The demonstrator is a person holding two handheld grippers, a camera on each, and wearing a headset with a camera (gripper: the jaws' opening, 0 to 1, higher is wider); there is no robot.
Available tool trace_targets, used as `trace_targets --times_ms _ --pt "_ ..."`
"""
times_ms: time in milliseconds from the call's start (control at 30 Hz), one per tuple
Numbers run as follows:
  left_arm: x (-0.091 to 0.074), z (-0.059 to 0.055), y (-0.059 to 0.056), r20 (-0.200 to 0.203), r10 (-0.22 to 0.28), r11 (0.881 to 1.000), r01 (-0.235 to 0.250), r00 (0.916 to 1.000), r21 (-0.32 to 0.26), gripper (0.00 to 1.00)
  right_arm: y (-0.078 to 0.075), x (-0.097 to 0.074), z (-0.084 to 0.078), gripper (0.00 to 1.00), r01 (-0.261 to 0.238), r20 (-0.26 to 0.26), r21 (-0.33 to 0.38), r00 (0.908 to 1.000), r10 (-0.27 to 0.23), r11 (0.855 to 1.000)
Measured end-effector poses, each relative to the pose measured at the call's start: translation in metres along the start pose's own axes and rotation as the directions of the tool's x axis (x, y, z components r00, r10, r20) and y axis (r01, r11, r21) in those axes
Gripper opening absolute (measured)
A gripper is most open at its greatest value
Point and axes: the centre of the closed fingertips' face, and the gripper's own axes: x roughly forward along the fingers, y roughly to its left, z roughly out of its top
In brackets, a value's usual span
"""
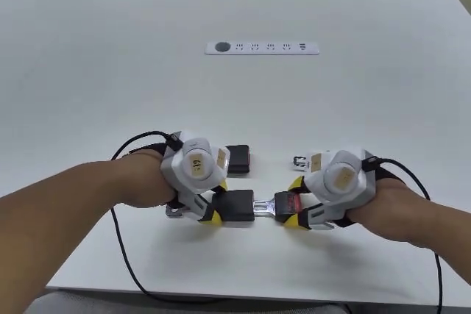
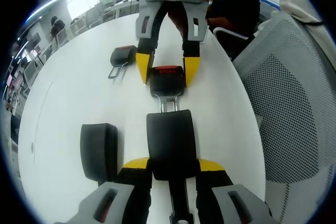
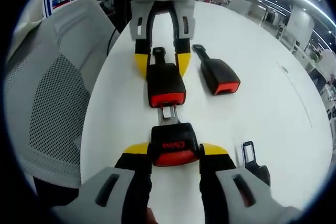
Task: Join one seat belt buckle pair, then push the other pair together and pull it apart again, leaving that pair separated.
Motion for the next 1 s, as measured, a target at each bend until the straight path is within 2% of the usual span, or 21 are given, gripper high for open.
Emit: trace_targets --times_ms 233,433,567,767,867,1000 --pt "-0.001 0.001 -0.001 -0.002 -0.003 1.0 0.003 1.0 0.006 0.32 0.002 0.005 0.004 0.34 -0.023 0.024 0.01 0.9995 0.022 1.0" --pt "-0.001 0.002 -0.001 0.002 -0.006 1.0 0.006 1.0 0.009 0.32 0.004 0.005 0.006 0.34 -0.02 0.042 0.036 0.9989 0.018 0.999" --pt "-0.002 0.001 0.0 0.008 -0.011 1.0 0.011 0.9999 0.008 0.32 0.004 0.005 0.007 0.34 -0.026 0.034 0.039 0.9991 0.025 0.999" --pt "-0.001 0.0 0.0 -0.012 -0.021 0.999 0.022 0.9997 0.037 0.31 0.004 0.008 0.009 0.33 -0.036 0.024 0.026 0.9991 0.035 0.999" --pt "-0.001 0.0 -0.001 -0.014 -0.023 0.999 0.023 0.9996 0.033 0.31 0.005 0.009 0.01 0.33 -0.035 0.027 0.03 0.9991 0.034 0.999" --pt "-0.001 0.0 -0.001 0.003 -0.021 1.0 0.021 0.9998 0.023 0.31 0.006 0.012 0.011 0.33 -0.035 0.021 0.032 0.9992 0.035 0.999"
